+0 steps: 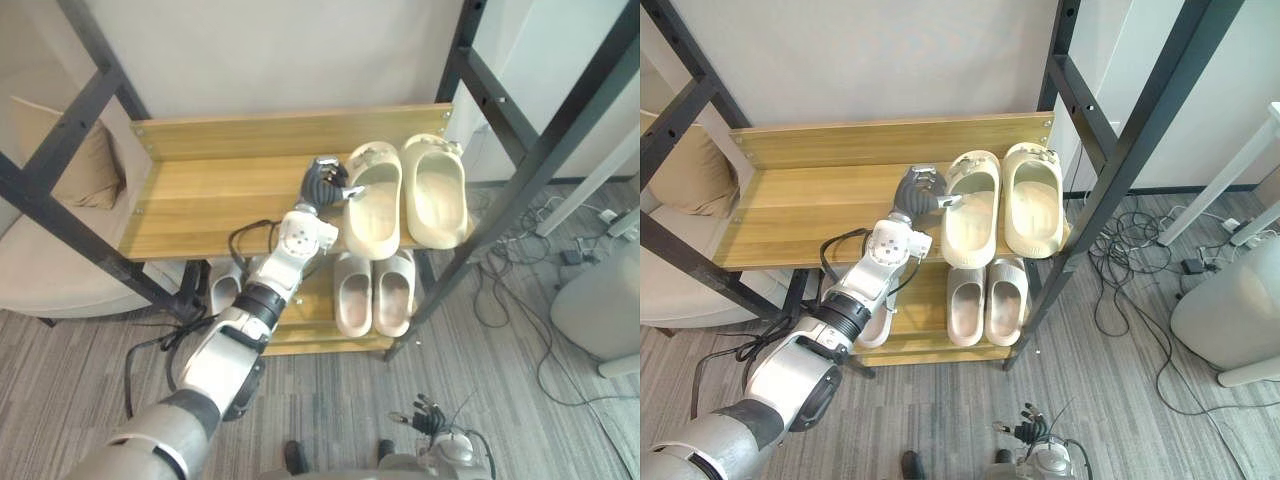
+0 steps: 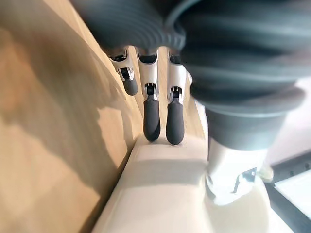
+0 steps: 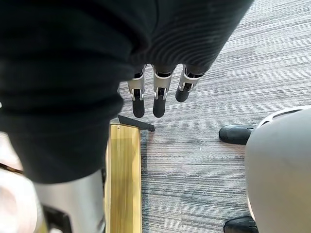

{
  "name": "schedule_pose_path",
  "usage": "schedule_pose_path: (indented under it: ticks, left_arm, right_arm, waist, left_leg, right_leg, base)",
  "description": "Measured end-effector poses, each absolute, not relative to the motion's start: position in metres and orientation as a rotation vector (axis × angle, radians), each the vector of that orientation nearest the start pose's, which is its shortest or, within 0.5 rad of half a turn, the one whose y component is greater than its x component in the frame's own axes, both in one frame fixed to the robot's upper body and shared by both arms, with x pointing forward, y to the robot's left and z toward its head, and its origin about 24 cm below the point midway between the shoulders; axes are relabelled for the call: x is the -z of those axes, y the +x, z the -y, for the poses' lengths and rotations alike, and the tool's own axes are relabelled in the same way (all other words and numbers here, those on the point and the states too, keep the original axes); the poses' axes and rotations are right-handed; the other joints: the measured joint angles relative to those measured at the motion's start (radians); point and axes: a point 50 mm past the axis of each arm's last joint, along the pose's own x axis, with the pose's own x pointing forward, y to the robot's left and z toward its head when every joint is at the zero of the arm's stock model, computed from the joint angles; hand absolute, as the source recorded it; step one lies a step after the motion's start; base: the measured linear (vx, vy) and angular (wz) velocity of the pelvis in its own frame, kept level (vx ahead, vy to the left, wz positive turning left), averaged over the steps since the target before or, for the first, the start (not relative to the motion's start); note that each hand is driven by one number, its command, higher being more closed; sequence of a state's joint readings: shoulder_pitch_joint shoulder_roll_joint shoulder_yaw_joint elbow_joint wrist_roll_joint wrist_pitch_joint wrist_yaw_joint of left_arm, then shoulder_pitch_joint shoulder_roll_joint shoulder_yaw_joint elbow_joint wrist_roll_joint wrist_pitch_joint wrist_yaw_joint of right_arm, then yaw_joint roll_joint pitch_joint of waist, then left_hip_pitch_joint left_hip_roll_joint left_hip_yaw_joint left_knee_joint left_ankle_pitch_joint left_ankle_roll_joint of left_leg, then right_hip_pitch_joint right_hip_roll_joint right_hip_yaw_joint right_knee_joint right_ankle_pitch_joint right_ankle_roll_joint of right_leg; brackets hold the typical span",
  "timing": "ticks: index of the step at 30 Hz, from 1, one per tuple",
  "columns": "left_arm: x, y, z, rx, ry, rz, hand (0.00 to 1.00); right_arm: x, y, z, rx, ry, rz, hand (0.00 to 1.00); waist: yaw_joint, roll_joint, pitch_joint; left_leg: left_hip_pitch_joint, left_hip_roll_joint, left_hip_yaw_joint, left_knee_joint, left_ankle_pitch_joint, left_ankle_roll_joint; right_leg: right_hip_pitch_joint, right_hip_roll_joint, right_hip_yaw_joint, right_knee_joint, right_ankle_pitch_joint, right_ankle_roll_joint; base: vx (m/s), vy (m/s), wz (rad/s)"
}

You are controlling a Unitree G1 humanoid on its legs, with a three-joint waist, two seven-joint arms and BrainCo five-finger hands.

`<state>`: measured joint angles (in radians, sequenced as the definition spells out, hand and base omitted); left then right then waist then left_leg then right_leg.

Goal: Organize the slippers on the shoe rack

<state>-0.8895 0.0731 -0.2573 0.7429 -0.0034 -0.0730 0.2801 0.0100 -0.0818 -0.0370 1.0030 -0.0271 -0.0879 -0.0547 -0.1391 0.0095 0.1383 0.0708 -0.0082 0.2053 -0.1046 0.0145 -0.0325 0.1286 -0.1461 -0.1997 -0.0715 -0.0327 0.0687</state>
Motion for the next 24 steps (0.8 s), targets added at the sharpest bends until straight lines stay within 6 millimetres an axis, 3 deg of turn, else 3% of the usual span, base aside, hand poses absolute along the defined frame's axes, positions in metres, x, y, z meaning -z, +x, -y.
schedule_pose_path:
  ticks: [3, 8, 15, 18, 20, 24]
  left_arm:
    - [-0.171, 0.382, -0.073, 0.076, 0.232, 0.332, 0.00]
    - [-0.168, 0.379, -0.079, 0.056, 0.206, 0.331, 0.00]
    - [-0.186, 0.372, -0.087, 0.044, 0.170, 0.418, 0.00]
    - [-0.194, 0.336, -0.089, 0.072, 0.041, 0.551, 0.00]
    - [-0.186, 0.304, -0.083, 0.137, -0.050, 0.611, 0.00]
    - [-0.159, 0.294, -0.077, 0.190, -0.076, 0.520, 0.00]
  right_arm:
    - [0.145, 0.141, 0.184, 0.081, -0.115, -0.923, 0.00]
    - [0.146, 0.141, 0.179, 0.050, -0.124, -0.926, 0.00]
    - [0.146, 0.141, 0.177, 0.038, -0.129, -0.927, 0.00]
    - [0.146, 0.141, 0.176, 0.025, -0.138, -0.930, 0.00]
    - [0.148, 0.137, 0.176, 0.026, -0.138, -0.945, 0.00]
    - [0.150, 0.135, 0.175, 0.019, -0.144, -0.961, 0.00]
  waist:
    - [0.008, 0.000, 0.000]
    - [0.016, -0.002, 0.001]
    - [0.020, -0.004, 0.002]
    - [0.026, -0.004, 0.000]
    - [0.047, -0.008, -0.003]
    - [0.085, -0.012, -0.005]
  left_leg:
    - [0.000, 0.000, -0.016, -0.001, 0.001, 0.001]
    - [0.000, 0.000, -0.024, -0.005, 0.003, 0.002]
    - [0.000, 0.001, -0.035, 0.000, 0.006, 0.002]
    - [0.000, 0.009, -0.058, 0.001, 0.015, 0.001]
    - [0.000, 0.020, -0.067, 0.001, 0.016, 0.001]
    - [0.006, 0.020, -0.079, 0.000, 0.023, 0.003]
  right_leg:
    - [0.001, 0.000, -0.010, 0.008, -0.002, -0.002]
    - [0.003, 0.001, -0.017, 0.013, -0.005, -0.005]
    - [0.008, 0.002, -0.033, 0.015, -0.005, -0.005]
    - [0.005, 0.004, -0.032, 0.037, -0.007, -0.003]
    - [0.000, 0.012, -0.038, 0.059, -0.014, -0.014]
    - [0.003, 0.012, -0.050, 0.075, -0.017, -0.019]
  base:
    - [-0.07, -0.027, 0.10]
    - [-0.03, -0.011, 0.04]
    - [-0.01, -0.009, 0.03]
    - [-0.02, -0.035, 0.12]
    - [-0.03, -0.041, 0.16]
    - [-0.07, -0.032, 0.10]
